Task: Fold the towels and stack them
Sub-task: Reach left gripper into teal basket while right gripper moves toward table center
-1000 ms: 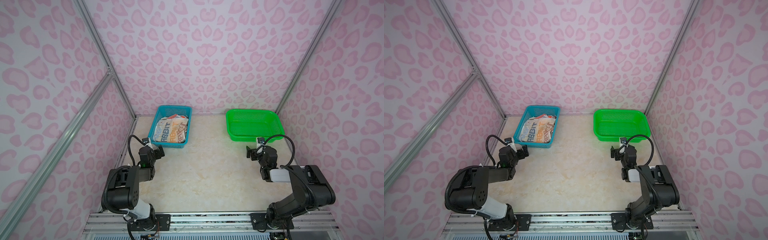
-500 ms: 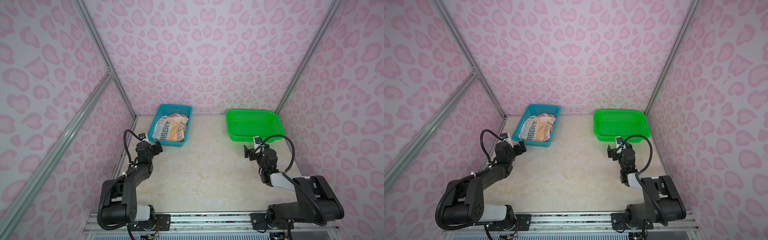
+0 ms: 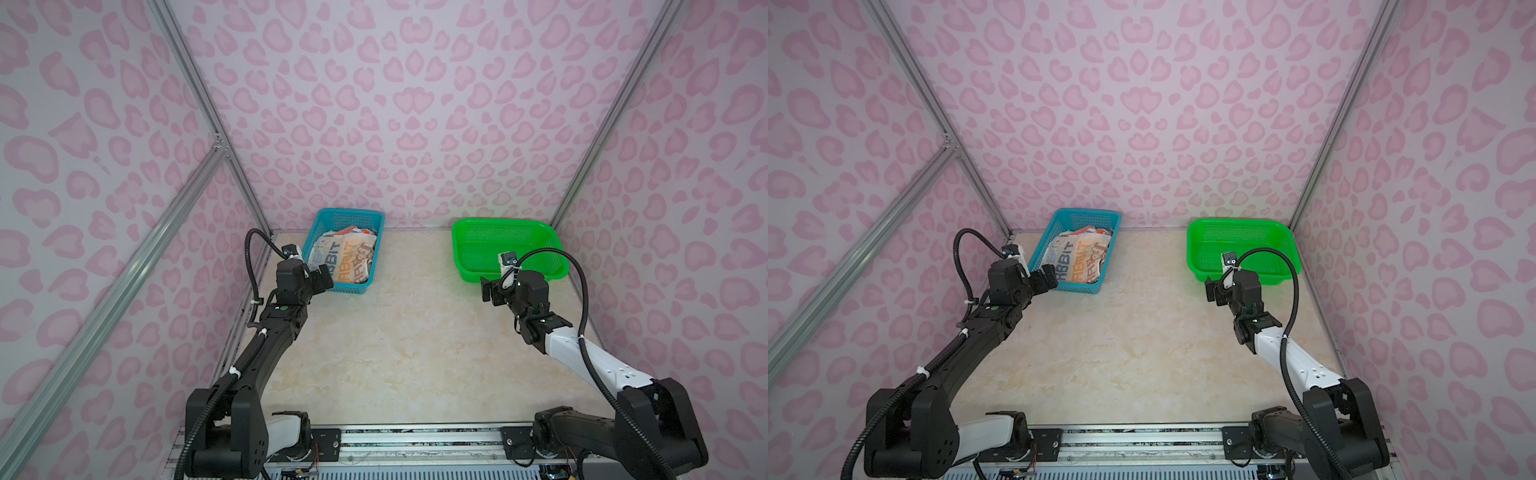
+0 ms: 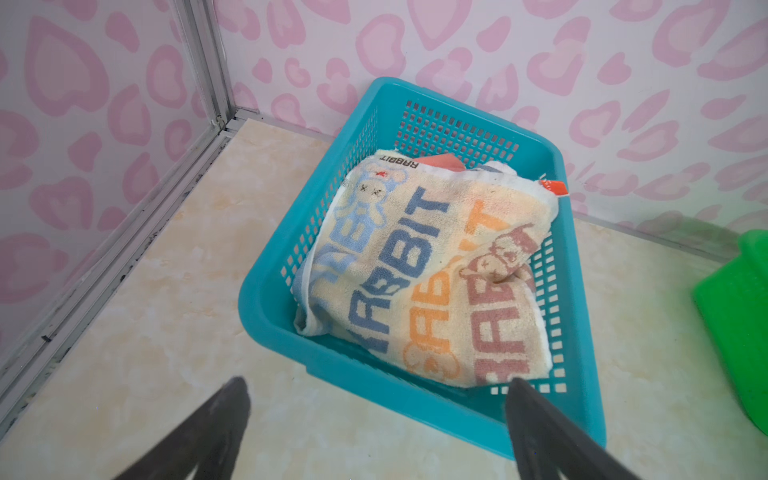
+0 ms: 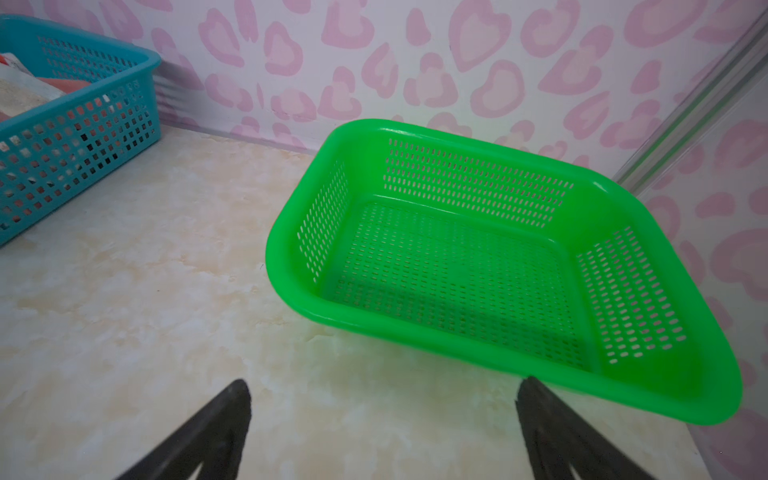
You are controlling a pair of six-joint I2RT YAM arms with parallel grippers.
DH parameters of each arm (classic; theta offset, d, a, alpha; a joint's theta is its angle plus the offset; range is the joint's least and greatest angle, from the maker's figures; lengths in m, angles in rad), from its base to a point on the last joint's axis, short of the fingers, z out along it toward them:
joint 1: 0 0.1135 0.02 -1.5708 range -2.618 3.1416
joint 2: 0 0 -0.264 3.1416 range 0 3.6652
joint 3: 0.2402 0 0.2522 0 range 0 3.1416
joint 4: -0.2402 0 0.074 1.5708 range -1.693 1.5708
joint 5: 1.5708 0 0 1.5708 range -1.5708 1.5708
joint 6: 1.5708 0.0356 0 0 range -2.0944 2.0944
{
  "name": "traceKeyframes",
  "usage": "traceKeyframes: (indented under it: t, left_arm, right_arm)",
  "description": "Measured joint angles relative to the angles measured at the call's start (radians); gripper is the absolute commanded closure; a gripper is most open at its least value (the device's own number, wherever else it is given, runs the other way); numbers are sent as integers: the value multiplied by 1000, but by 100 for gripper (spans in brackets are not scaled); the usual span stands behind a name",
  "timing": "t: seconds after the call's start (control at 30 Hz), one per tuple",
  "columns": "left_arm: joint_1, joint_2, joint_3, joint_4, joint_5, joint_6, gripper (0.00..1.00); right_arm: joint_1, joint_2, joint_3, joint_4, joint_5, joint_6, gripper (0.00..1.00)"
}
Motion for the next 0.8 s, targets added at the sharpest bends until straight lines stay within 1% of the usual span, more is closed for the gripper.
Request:
traceKeyframes:
  t: [0.03, 0.07, 0.2, 0.23, 0.27, 0.4, 0.43, 0.47, 0.5, 0.7, 0.8]
  left_arm:
    - [-5, 19, 29, -25, 0, -11, 1]
    - [-13, 40, 58, -46, -1, -26, 2]
    - [-50, 140, 154, -98, 8, -55, 13]
    - [-60, 172, 181, -111, 8, -62, 18]
    - [-68, 197, 203, -119, 7, -72, 21]
    - [-93, 311, 291, -122, 0, -90, 29]
    - [-96, 341, 311, -119, 0, -96, 34]
    - [-97, 371, 332, -119, 0, -99, 43]
    - [-97, 397, 352, -121, 0, -103, 49]
    - [-97, 582, 510, -130, 4, -103, 51]
    - [-97, 639, 545, -135, 12, -103, 47]
  right_arm:
    - [11, -5, 10, -27, -2, 13, 0]
    - [19, -11, 17, -49, -7, 23, 0]
    - [50, -25, 41, -104, -27, 50, 0]
    - [57, -27, 47, -119, -31, 61, 0]
    - [62, -29, 52, -129, -35, 66, 0]
    - [74, -33, 68, -171, -71, 91, 0]
    - [79, -35, 70, -182, -76, 94, 0]
    - [79, -39, 71, -192, -79, 101, 0]
    - [82, -42, 71, -199, -82, 102, 0]
    - [90, -55, 56, -212, -97, 123, 0]
    - [92, -52, 48, -219, -99, 123, 0]
